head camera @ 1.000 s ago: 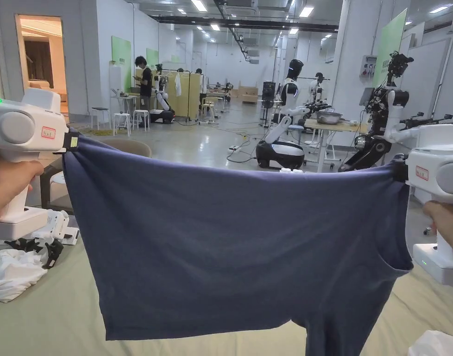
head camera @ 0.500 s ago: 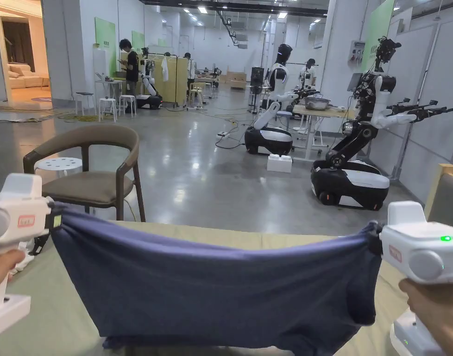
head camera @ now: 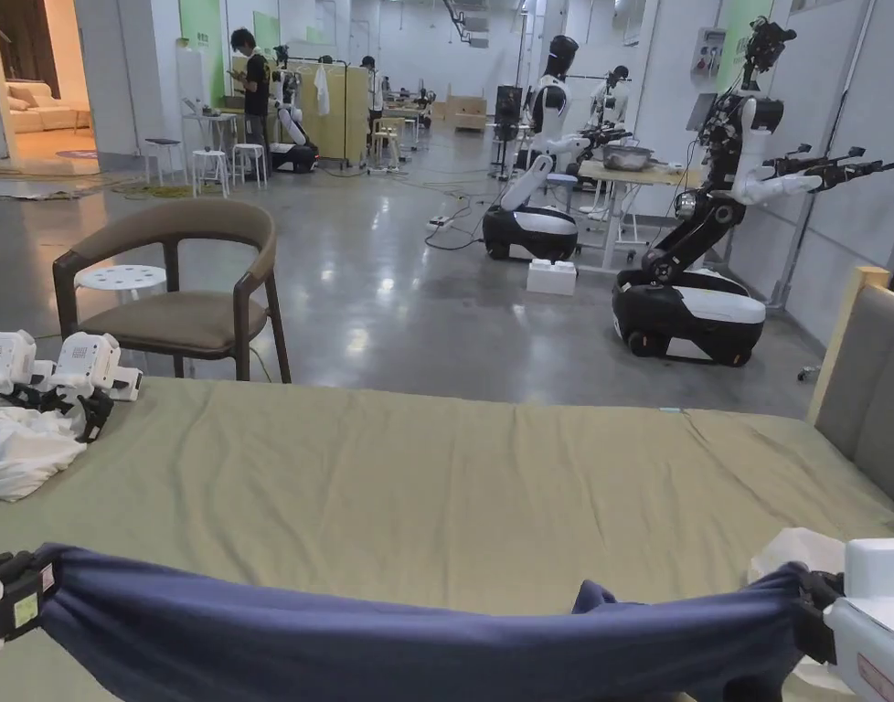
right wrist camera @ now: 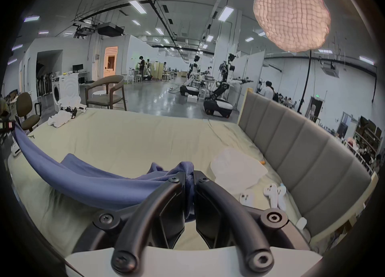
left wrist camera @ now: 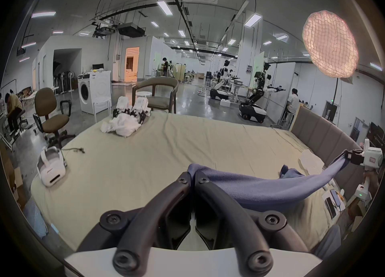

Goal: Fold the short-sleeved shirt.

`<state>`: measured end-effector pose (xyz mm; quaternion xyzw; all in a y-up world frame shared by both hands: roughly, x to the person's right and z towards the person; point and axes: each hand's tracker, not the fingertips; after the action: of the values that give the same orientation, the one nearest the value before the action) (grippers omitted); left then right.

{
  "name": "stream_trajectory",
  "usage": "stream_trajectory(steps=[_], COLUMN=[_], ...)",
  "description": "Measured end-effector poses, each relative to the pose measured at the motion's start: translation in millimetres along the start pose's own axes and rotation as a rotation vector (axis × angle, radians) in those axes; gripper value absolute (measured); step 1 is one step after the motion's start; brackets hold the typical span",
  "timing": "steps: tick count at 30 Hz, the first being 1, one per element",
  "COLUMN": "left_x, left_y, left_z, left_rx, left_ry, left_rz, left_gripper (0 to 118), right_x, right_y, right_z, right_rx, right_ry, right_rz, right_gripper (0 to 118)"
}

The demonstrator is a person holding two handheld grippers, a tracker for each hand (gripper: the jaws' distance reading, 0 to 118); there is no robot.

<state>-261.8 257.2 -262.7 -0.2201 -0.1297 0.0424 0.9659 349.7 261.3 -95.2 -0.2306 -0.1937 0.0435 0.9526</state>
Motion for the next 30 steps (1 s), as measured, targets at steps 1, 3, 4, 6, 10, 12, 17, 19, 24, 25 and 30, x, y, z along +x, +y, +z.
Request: stream_trajectory(steps=[1, 3, 4, 6, 10, 12, 17, 19, 24, 25, 30], left_x=[0.5, 1.2, 1.4, 1.3, -1.3, -2.4, 5.8, 0.9, 8.2, 9.1, 36.8], left_y=[-8.4, -27.7, -37.2, -59.1, -101.5, -124.0, -159.5, -175.8, -177.3, -175.0, -153.9], left_z=[6.6, 16.8, 20.5, 23.0, 13.8, 3.6, -21.9, -39.0, -57.7, -59.2, -60.1], left_rx=[-0.012, -0.052, -0.081, -0.16, -0.318, -0.415, -0.529, -0.557, -0.554, -0.527, -0.404], left_ry=[0.0, 0.008, 0.006, 0.014, 0.032, 0.028, 0.032, 0.03, 0.002, 0.003, -0.023], left_rz=[-0.006, -0.01, -0.018, -0.031, -0.019, -0.025, -0.05, -0.055, 0.013, 0.027, -0.039], left_gripper=[0, 0, 0, 0, 0, 0, 0, 0, 11, 20, 64], right_x=[-0.2, -2.0, -3.6, -8.5, -18.6, -23.3, -33.0, -36.2, -44.9, -47.4, -65.2], right_y=[-7.1, -24.6, -33.1, -55.2, -98.2, -120.8, -161.0, -169.6, -168.4, -164.0, -126.1], right_z=[8.2, 18.8, 22.0, 28.1, 23.3, 16.0, -3.0, -8.8, -8.4, -7.1, 2.0], right_rx=[-0.009, -0.055, -0.078, -0.128, -0.256, -0.326, -0.462, -0.488, -0.469, -0.436, -0.245], right_ry=[0.002, 0.005, 0.003, -0.002, 0.009, 0.027, 0.037, 0.027, 0.011, 0.002, -0.005], right_rz=[-0.011, -0.014, -0.01, -0.001, 0.015, -0.004, 0.004, -0.001, -0.015, -0.013, -0.016], right_gripper=[5, 5, 5, 5, 5, 5, 9, 11, 50, 53, 68])
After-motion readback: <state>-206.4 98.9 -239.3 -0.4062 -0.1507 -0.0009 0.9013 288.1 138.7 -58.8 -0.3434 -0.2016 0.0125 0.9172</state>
